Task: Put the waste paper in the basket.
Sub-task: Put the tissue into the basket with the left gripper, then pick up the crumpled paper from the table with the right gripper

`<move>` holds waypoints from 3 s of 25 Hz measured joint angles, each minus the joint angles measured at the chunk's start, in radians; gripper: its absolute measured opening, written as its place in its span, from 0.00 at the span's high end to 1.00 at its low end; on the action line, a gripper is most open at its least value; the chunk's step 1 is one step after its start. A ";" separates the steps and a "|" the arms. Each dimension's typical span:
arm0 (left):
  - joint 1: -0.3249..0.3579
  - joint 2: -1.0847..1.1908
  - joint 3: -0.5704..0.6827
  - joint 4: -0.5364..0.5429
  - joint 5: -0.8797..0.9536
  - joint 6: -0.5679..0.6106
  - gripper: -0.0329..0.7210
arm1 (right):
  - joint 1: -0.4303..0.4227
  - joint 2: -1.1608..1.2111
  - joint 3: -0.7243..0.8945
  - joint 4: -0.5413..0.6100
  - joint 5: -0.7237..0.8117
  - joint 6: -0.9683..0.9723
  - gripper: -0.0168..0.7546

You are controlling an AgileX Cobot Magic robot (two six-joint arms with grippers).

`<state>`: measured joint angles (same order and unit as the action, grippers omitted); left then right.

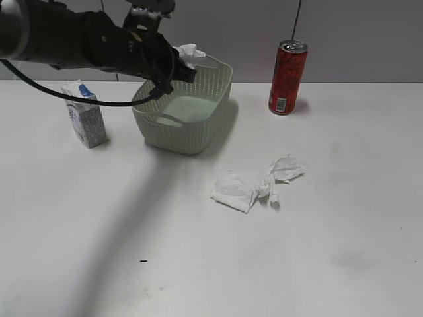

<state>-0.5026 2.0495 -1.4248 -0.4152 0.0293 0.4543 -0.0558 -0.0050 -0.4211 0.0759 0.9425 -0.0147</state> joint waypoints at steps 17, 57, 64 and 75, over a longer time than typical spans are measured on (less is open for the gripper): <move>0.045 -0.227 -0.042 0.021 0.458 0.000 0.17 | 0.000 0.000 0.000 0.000 0.001 0.001 0.24; 0.255 -1.678 0.792 0.408 1.063 -0.368 0.19 | 0.099 1.248 -0.511 0.138 -0.155 -0.031 0.24; 0.255 -1.996 0.898 0.409 1.044 -0.387 0.19 | 0.355 1.528 -0.691 0.030 -0.180 0.106 0.28; 0.255 -2.054 0.917 0.430 1.018 -0.392 0.19 | 0.531 1.935 -0.900 -0.076 -0.242 0.407 0.29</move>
<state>-0.2475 -0.0048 -0.5075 0.0144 1.0474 0.0627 0.4750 1.9300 -1.3215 0.0000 0.7008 0.3926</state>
